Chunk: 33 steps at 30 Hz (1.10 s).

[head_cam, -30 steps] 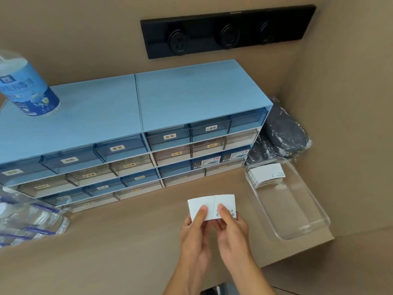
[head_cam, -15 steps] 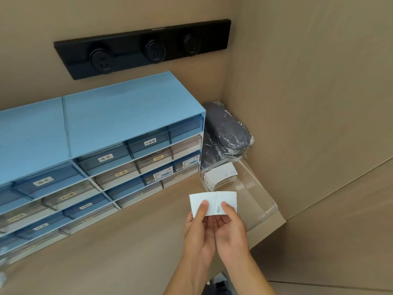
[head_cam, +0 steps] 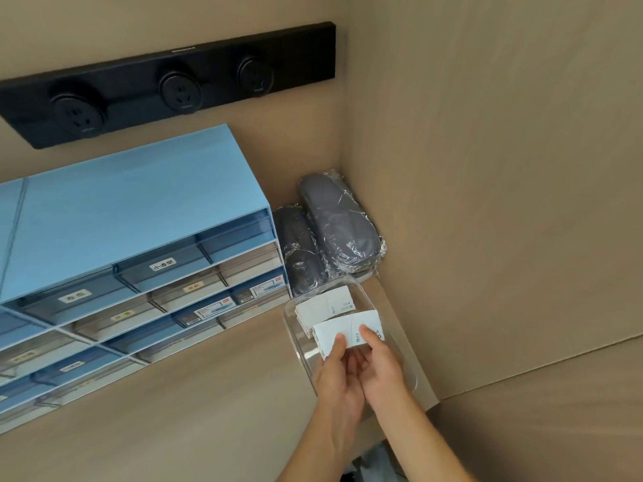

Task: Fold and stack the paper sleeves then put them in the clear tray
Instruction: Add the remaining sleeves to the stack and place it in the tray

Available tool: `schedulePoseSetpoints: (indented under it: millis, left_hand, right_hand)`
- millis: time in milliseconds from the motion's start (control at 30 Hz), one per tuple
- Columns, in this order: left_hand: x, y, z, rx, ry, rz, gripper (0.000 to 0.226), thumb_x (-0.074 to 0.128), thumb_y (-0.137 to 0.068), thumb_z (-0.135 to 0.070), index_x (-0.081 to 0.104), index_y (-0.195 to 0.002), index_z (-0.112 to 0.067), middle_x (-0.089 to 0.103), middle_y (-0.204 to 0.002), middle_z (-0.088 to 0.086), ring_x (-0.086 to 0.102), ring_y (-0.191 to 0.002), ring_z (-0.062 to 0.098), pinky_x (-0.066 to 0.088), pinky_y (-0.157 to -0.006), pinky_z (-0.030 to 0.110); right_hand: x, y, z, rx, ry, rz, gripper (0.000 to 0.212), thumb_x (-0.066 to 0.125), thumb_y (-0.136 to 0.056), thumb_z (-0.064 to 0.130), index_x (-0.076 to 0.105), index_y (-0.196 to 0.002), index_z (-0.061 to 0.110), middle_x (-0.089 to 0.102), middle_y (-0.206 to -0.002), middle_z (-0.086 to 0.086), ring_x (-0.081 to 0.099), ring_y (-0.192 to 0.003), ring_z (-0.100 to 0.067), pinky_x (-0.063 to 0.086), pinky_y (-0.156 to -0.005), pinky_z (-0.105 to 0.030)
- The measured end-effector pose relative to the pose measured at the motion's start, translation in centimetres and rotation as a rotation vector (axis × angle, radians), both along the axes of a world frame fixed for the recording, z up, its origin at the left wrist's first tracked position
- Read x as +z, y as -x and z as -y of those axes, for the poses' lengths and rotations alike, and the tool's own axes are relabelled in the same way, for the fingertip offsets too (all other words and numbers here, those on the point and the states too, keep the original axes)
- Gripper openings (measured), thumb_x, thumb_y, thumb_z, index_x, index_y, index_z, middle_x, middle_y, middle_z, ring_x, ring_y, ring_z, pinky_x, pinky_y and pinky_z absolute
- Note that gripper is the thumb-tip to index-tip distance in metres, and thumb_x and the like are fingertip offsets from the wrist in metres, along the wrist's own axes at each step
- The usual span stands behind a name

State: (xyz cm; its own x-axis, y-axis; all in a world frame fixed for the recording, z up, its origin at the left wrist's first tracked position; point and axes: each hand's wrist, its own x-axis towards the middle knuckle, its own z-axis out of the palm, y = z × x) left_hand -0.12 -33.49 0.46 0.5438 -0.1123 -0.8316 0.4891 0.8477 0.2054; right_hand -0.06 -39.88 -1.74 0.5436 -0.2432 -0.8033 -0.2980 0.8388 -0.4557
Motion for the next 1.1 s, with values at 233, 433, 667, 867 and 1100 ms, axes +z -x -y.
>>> schedulePoseSetpoints:
  millis: [233,433,667,867,1100]
  left_hand:
    - [-3.7,-1.1,0.3,-0.034,-0.168,-0.091,0.029,0.065,-0.092,-0.016,0.066,-0.114,0.003,0.069,-0.091,0.016,0.059,-0.063,0.02,0.055,-0.043,0.022]
    - [-5.4,-2.5,0.3,-0.047,-0.192,-0.157,0.023,0.069,-0.09,-0.019,0.066,-0.103,0.0,0.066,-0.07,0.01,0.057,-0.047,0.017,0.053,-0.051,0.027]
    - [-6.3,-3.6,0.2,-0.021,-0.182,-0.225,0.03,0.071,-0.088,-0.02,0.066,-0.109,0.001,0.067,-0.08,0.013,0.059,-0.049,0.019,0.057,-0.057,0.032]
    - [-6.0,-3.9,0.3,-0.017,-0.212,-0.239,0.026,0.07,-0.089,-0.014,0.063,-0.107,0.003,0.065,-0.075,0.014,0.059,-0.033,0.015,0.053,-0.04,0.024]
    - [-4.6,-4.0,0.4,-0.018,-0.203,-0.286,0.029,0.072,-0.088,-0.009,0.065,-0.11,0.007,0.07,-0.089,0.019,0.066,-0.063,0.025,0.057,-0.039,0.03]
  right_hand:
    - [-2.9,-1.2,0.0,0.129,-0.017,-0.141,0.034,0.077,-0.075,0.014,0.072,-0.103,-0.005,0.075,-0.101,-0.025,0.072,-0.077,-0.035,0.058,-0.068,-0.036]
    - [-4.6,-3.1,0.0,0.13,0.017,-0.239,0.039,0.079,-0.067,0.016,0.072,-0.1,-0.002,0.075,-0.101,-0.022,0.061,-0.074,-0.03,0.045,-0.05,-0.026]
    - [-5.8,-4.4,-0.1,0.112,0.01,-0.28,0.032,0.078,-0.072,0.011,0.07,-0.099,-0.005,0.076,-0.095,-0.022,0.053,-0.068,-0.027,0.041,-0.048,-0.027]
    - [-6.3,-4.4,0.3,0.091,0.03,-0.308,0.028,0.073,-0.079,0.004,0.064,-0.104,-0.007,0.064,-0.086,-0.02,0.054,-0.053,-0.023,0.045,-0.039,-0.023]
    - [-6.5,-4.4,0.1,0.06,0.023,-0.295,0.029,0.072,-0.081,0.0,0.065,-0.108,-0.01,0.071,-0.104,-0.027,0.07,-0.07,-0.031,0.053,-0.045,-0.028]
